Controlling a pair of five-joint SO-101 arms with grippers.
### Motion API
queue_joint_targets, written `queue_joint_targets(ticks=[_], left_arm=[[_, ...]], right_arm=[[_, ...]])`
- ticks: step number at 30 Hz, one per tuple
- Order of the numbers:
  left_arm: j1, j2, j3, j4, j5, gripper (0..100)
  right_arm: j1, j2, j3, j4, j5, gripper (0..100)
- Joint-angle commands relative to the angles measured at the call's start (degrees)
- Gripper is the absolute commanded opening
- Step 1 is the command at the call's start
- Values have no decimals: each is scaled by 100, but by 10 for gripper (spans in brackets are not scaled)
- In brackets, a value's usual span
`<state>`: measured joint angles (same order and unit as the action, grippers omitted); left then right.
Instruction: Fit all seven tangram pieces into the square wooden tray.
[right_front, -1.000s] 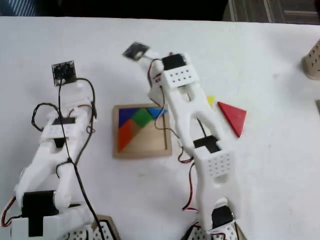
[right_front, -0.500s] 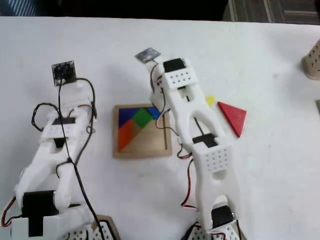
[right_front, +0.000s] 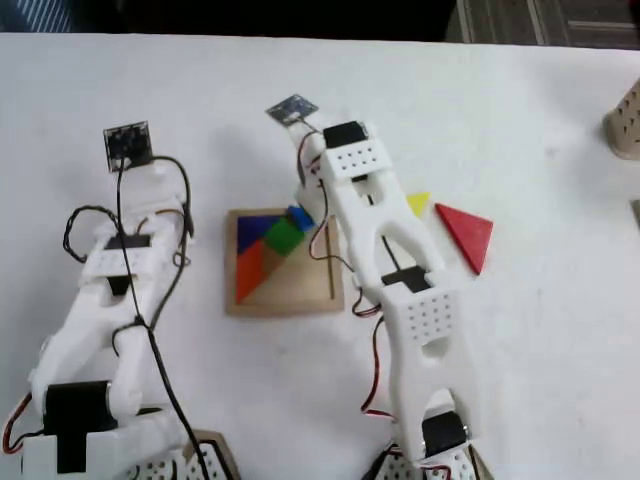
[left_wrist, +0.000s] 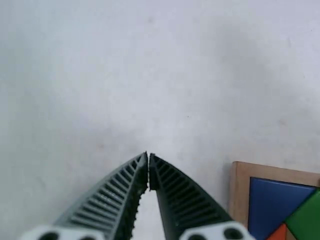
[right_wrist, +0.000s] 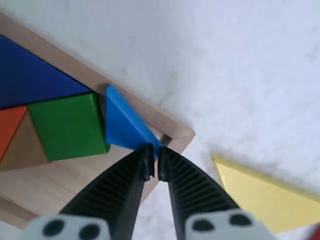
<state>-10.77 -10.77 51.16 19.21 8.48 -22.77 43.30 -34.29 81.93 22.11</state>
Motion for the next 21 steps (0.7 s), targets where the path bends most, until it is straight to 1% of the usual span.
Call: queue_joint_targets(ticks=[1, 14, 18, 21], left_arm=[[-75, -22, -44, -141, -44, 26], [-75, -22, -44, -149, -44, 27], [-75, -22, -44, -149, -44, 27], [-75, -22, -44, -149, -44, 27]], right_arm=[[22, -514, -369, 259, -70, 17], [40, -629, -123, 488, -70, 18], [22, -558, 220, 488, -79, 18], [-154, -576, 440, 488, -79, 18]])
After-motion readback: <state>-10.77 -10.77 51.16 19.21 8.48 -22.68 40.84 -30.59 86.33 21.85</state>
